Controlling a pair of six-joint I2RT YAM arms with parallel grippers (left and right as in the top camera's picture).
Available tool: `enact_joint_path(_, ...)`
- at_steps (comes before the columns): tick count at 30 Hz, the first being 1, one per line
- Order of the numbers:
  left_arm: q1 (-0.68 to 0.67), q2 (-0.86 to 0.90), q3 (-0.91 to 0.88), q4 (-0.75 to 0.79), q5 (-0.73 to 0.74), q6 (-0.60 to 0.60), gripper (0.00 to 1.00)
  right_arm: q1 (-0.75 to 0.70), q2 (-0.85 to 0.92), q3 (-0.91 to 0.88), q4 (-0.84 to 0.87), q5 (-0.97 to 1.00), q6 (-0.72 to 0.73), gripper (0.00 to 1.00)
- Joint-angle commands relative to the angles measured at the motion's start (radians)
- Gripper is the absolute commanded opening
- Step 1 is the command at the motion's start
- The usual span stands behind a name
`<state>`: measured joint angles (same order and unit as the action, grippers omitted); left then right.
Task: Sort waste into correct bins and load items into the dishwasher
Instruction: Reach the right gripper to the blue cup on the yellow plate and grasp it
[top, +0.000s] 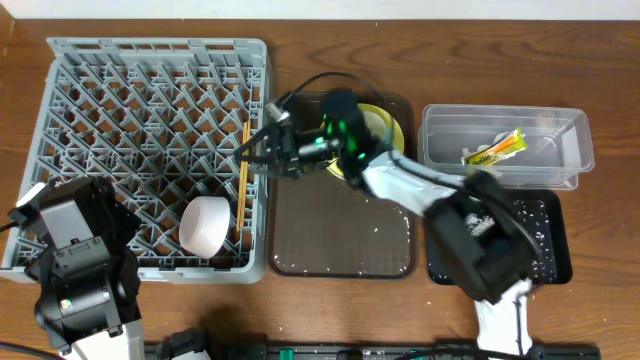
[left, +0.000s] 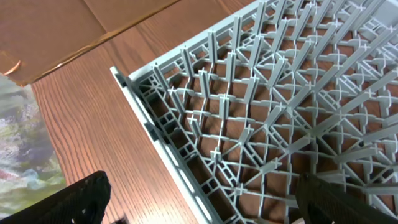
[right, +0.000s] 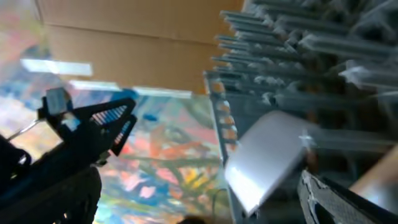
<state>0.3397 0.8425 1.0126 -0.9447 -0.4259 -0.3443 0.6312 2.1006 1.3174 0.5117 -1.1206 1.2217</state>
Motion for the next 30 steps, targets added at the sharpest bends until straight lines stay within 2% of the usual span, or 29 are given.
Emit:
enact_joint_path(1, 0.004, -0.001, 0.018, -0.005, -0.013, -0.010, 0.96, -0.055, -0.144, 0.089, -0.380, 0.166, -0.392, 0.99)
enact_joint_path(3, 0.004, -0.001, 0.018, -0.005, -0.013, -0.010, 0.96, -0.057, -0.209, 0.156, -0.726, 0.418, -0.599, 0.99)
enact_joint_path(6, 0.004, -0.001, 0.018, -0.005, -0.013, -0.010, 0.96, -0.021, -0.274, 0.245, -1.039, 0.826, -0.789, 0.99)
enact_joint_path(10, 0.004, -0.001, 0.018, -0.005, -0.013, -0.010, 0.96, 0.042, -0.331, 0.286, -1.194, 1.191, -0.987, 0.99)
enact_joint_path(14, 0.004, -0.001, 0.018, -0.005, -0.013, -0.010, 0.96, 0.062, -0.320, 0.279, -1.280, 1.271, -1.133, 0.99)
enact_joint_path(15, 0.004, 0.000, 0.018, -0.005, -0.013, -0.010, 0.96, 0.059, -0.303, 0.267, -1.308, 1.275, -1.168, 0.91)
enact_joint_path(16, 0.004, -0.001, 0.018, -0.005, -0.013, -0.010, 0.96, 0.055, -0.293, 0.259, -1.315, 1.283, -1.177, 0.75)
enact_joint_path(20, 0.004, -0.001, 0.018, -0.005, -0.013, -0.010, 0.96, 0.041, -0.239, 0.225, -1.313, 1.330, -1.197, 0.21)
enact_joint_path(24, 0.004, -0.001, 0.018, -0.005, -0.013, -0.010, 0.96, 0.026, -0.192, 0.224, -1.308, 1.341, -1.198, 0.04)
enact_joint_path(26, 0.004, 0.000, 0.018, -0.005, -0.013, -0.010, 0.96, 0.022, -0.172, 0.224, -1.304, 1.342, -1.202, 0.05)
enact_joint_path(27, 0.004, -0.001, 0.018, -0.005, -0.013, -0.010, 0.96, 0.019, -0.153, 0.224, -1.292, 1.352, -1.202, 0.13)
enact_joint_path(30, 0.004, -0.001, 0.018, -0.005, -0.013, -0.010, 0.96, 0.017, -0.137, 0.224, -1.271, 1.360, -1.223, 0.25)
